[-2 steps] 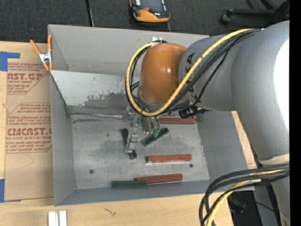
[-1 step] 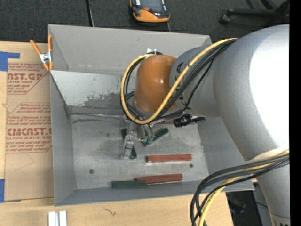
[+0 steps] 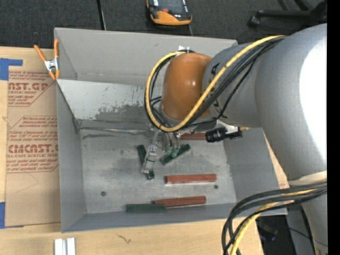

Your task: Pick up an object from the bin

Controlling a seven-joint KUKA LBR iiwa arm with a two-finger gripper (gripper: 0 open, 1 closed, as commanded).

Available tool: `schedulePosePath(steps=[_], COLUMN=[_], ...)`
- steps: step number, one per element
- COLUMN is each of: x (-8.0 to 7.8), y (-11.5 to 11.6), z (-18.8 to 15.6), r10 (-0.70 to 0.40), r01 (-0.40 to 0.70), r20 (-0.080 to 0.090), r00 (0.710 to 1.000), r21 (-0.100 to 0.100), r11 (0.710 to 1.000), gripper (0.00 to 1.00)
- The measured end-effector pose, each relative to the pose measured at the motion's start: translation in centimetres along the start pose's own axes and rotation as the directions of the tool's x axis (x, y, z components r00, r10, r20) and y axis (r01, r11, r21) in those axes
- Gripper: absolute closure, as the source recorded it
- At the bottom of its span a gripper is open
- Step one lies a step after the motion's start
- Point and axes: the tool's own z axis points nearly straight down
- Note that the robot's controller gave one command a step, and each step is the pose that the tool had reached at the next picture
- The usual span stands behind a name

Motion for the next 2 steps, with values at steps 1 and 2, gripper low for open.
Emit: schedulePosePath(steps=[1,2], x=[2.5,0.8], y=[0.1,0.9], z=[5.0,5.4], r10=[0.102,0.170], r01=[-0.102,-0.170], r20=[0.004,0.000], r00=[0.995,0.985], r21=[-0.002,-0.001], r11=[0.995,0.985], gripper=[0.00,1.00])
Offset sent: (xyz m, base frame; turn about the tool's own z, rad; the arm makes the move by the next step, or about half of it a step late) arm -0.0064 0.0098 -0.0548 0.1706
